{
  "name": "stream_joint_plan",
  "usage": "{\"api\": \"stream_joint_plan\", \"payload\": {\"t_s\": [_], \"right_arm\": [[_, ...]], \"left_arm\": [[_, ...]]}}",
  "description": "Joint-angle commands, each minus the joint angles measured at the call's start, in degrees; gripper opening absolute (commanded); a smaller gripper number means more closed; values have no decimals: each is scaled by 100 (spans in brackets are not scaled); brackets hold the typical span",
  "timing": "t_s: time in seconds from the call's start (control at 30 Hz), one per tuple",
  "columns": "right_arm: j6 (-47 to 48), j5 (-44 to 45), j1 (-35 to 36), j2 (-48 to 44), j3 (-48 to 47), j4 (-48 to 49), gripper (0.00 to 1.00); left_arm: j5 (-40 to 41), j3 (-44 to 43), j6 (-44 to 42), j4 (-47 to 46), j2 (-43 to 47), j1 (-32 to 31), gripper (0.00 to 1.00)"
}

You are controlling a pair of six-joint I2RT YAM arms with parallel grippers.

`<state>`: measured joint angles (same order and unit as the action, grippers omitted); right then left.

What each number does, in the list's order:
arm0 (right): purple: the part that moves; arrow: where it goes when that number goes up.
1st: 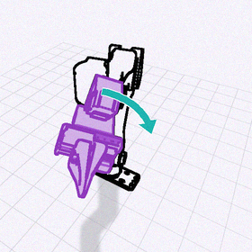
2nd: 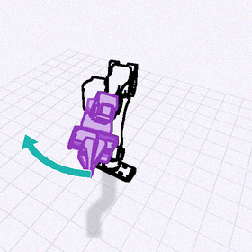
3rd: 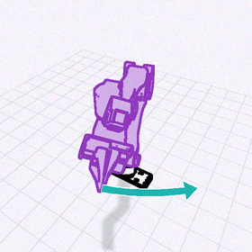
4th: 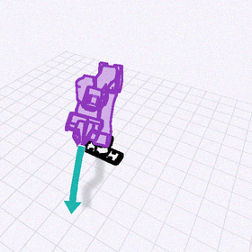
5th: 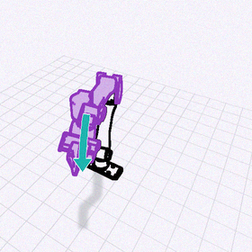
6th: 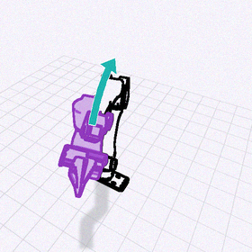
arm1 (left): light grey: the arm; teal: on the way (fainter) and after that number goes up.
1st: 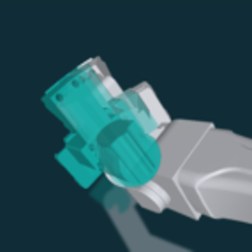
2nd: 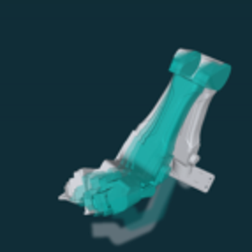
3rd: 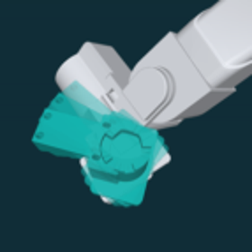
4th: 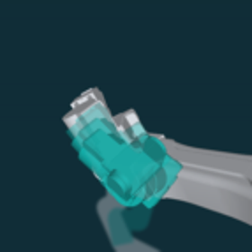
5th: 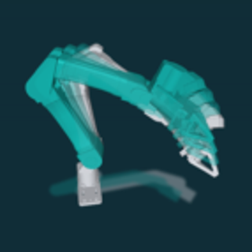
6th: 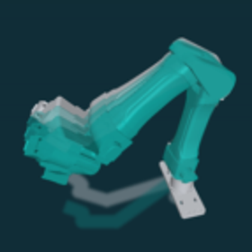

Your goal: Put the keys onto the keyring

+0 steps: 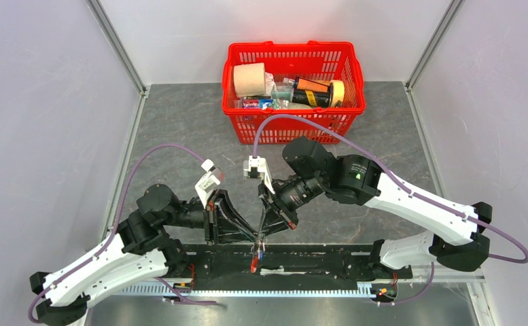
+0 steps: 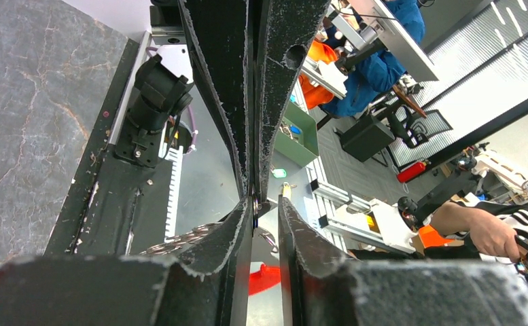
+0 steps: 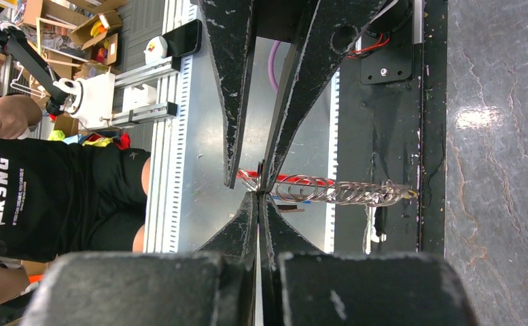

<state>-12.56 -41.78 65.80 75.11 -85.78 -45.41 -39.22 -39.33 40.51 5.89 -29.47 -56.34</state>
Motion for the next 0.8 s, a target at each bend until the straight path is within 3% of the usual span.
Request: {"api": "stream_joint_plan", "payload": {"t_s": [0.0,0.37,0.43,0.57,0.77], "right_arm": [[42,-84,25,-15,-240,226,0],[85,-273,25,11,-167,187,0],[97,-295,38,12,-158,169,0],[170,-304,57,38,-158,93,0],[300,-322,108,44,-102,-8,0]], "left_arm": [[-156,-13,159,-178,1,9,24],[-156,-41,137,-185,-88,9,23],[-156,-43,116,-185,-113,9,19],[-167,-77,81,-185,-168,9,2],[-86,-48,11,-203,-188,9,2]]}}
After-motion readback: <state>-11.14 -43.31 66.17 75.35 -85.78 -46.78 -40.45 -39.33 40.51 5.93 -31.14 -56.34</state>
